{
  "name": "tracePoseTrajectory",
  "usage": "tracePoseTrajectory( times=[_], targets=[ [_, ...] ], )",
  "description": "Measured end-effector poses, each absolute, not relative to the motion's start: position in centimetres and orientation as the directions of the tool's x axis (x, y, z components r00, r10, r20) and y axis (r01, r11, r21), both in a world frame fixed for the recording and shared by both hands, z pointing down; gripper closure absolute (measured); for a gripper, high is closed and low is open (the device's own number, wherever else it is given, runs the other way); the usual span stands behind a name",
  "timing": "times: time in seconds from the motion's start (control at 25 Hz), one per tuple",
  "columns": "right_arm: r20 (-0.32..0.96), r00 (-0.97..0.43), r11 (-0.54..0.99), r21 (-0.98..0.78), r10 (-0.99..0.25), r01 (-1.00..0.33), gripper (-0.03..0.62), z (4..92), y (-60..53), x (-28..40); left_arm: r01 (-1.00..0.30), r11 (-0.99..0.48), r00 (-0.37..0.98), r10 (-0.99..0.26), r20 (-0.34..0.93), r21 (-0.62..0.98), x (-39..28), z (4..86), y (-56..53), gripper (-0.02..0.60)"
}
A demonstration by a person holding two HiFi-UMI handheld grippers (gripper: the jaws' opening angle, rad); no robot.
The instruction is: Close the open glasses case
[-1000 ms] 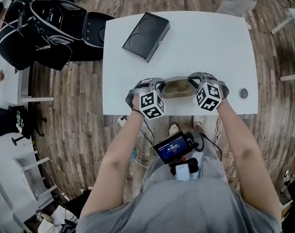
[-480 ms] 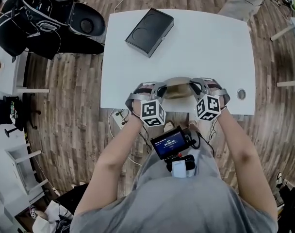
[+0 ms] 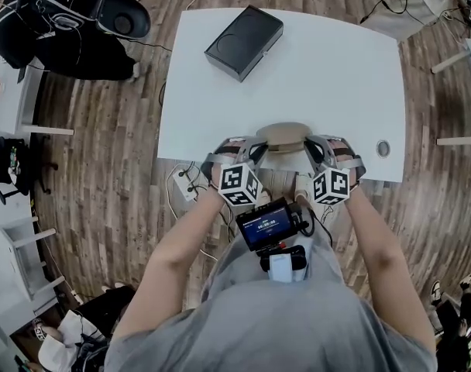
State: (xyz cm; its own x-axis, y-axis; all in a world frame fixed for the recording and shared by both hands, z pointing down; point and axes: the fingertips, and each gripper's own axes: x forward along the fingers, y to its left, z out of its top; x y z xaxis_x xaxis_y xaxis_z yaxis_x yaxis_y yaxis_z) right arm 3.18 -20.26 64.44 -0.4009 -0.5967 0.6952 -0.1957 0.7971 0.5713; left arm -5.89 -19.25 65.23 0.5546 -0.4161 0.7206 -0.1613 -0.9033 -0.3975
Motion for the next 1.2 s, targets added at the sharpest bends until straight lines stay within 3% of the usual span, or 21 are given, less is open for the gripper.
tracePoseTrajectory(
  times=[0.64,1.2],
  targets=[
    [0.755,-0.344,0.809,0.587,-0.559,-0.029,0.543,67.6,-18.2,2.9,-0.179,-0.935,0.526,-0.354,0.773,-0.306,-6.0,68.5,-17.2,0.538],
    [0.766,-0.323,0.814,0.581,-0.555,-0.023,0.543,67.8,-16.9,2.6,-0.187,-0.937,0.503,-0.351,0.790,-0.297,-6.1,68.8,-15.9,0.538]
  ],
)
